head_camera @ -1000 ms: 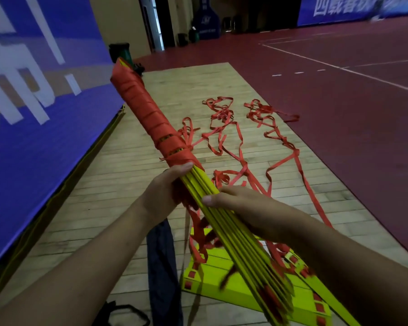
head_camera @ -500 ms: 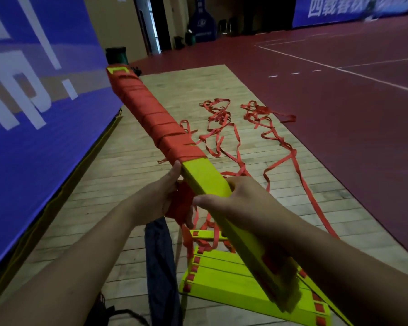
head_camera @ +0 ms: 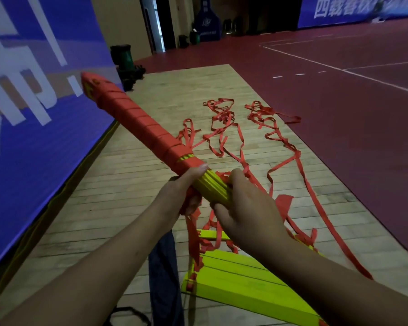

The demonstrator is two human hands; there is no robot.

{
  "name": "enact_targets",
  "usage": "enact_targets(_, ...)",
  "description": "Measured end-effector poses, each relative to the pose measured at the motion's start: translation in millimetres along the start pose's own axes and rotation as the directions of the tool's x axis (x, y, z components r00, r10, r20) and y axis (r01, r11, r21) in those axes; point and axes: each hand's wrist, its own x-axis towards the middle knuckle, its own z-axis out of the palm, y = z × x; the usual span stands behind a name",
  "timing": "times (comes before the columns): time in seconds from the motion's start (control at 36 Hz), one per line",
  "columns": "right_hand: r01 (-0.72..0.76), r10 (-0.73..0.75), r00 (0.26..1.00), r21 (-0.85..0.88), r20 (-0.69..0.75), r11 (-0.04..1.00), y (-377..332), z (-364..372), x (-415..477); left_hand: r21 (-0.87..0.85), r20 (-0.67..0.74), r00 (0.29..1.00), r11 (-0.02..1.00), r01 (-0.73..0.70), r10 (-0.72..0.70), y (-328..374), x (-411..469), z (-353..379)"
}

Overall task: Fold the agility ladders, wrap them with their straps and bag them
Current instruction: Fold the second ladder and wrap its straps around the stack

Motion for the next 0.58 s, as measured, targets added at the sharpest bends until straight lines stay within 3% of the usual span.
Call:
enact_targets(0.11,-0.043,0.021,0.997,0.283,0.077,0.958,-7,4,1,-0.013,0.028,0.991,0.992,-0.128,0.128,3,-1,-11)
enact_targets(0.17,-0.156,0.061,0.964,0.363,0.259,0.919,-9,-6,8,-0.019,0.081,0.98,0.984,-0.18,0.181,6,-3,-19)
enact_targets(0.25,-0.347,0.094,0.825,0.368,0.557,0.863,-6,-21,15,-0.074,0.166,0.962,0.975,-0.207,0.217,13,-7,-27)
enact_targets(0.36,-0.594,-0.069,0.67,0.59,0.739,0.547,-2,-21,11,-0.058,0.256,0.944,0.978,-0.2,0.208,16,-11,-27)
enact_targets(0.42,-0.593,-0.065,0.687,0.61,0.724,0.525,-3,-16,8,-0.062,0.259,0.942,0.977,-0.205,0.214,17,-11,-26)
enact_targets(0.5,-0.43,0.04,0.829,0.589,0.558,0.684,-7,-13,11,-0.165,0.256,0.952,0.978,-0.127,0.167,24,-9,-25)
enact_targets(0.58,-0.321,0.107,0.906,0.5,0.41,0.805,-4,-14,16,-0.17,0.296,0.955,0.984,0.045,0.007,30,-7,-25)
